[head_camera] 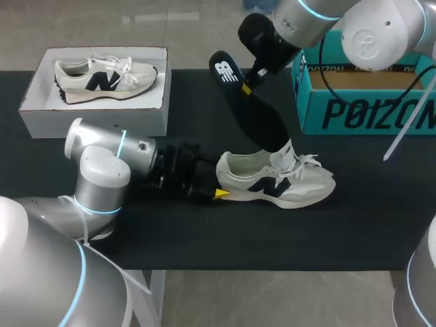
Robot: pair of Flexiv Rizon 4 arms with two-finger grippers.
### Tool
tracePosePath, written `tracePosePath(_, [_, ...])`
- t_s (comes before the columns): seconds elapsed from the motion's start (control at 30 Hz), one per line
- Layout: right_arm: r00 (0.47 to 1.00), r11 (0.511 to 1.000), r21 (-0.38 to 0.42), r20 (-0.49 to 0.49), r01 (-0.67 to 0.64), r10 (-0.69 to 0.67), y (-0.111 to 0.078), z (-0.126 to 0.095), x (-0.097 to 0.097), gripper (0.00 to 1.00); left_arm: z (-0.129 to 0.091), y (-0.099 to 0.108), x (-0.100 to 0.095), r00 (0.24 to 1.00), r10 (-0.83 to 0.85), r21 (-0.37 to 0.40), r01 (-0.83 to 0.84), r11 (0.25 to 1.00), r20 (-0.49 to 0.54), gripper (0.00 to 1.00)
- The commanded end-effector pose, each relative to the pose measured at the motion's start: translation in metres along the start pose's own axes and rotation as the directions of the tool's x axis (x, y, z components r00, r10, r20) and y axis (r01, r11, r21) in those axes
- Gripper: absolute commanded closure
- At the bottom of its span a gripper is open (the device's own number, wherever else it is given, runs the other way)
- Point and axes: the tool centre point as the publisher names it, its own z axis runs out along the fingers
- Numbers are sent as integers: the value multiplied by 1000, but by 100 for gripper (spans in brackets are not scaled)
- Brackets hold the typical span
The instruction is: Take the shoe out of the shoebox, open the shoe tongue, remove and reinsert the insole, then place the shoe into the shoebox
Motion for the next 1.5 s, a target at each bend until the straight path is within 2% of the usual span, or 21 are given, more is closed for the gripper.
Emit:
tracePosePath(0.03, [1000, 1000, -1, 0, -1, 1, 0, 1, 0, 100, 3, 3, 1, 1000, 1, -2, -1, 1000, 1, 100])
tracePosePath(0.9, [1000, 1000, -1, 0, -1, 1, 0, 1, 0, 100, 3, 3, 1, 1000, 1, -2, -1, 1000, 1, 100])
tracePosePath(1.13, [993, 994, -96, -112, -59, 48, -22, -19, 5, 100, 3, 3, 1, 1000, 1, -2, -1, 1000, 1, 100])
tracePosePath(1.23, [977, 984, -151, -205, -95, 63, -23, -29, 5, 100, 3, 3, 1, 1000, 1, -2, -1, 1000, 1, 100])
tracePosePath(1.33, [969, 978, -157, -224, -140, 102, -23, -40, 4, 100, 3, 3, 1, 1000, 1, -2, -1, 1000, 1, 100])
tracePosePath(1.5, [955, 967, -213, -286, -142, 77, -21, -64, 10, 100, 3, 3, 1, 1000, 1, -2, -1, 1000, 1, 100])
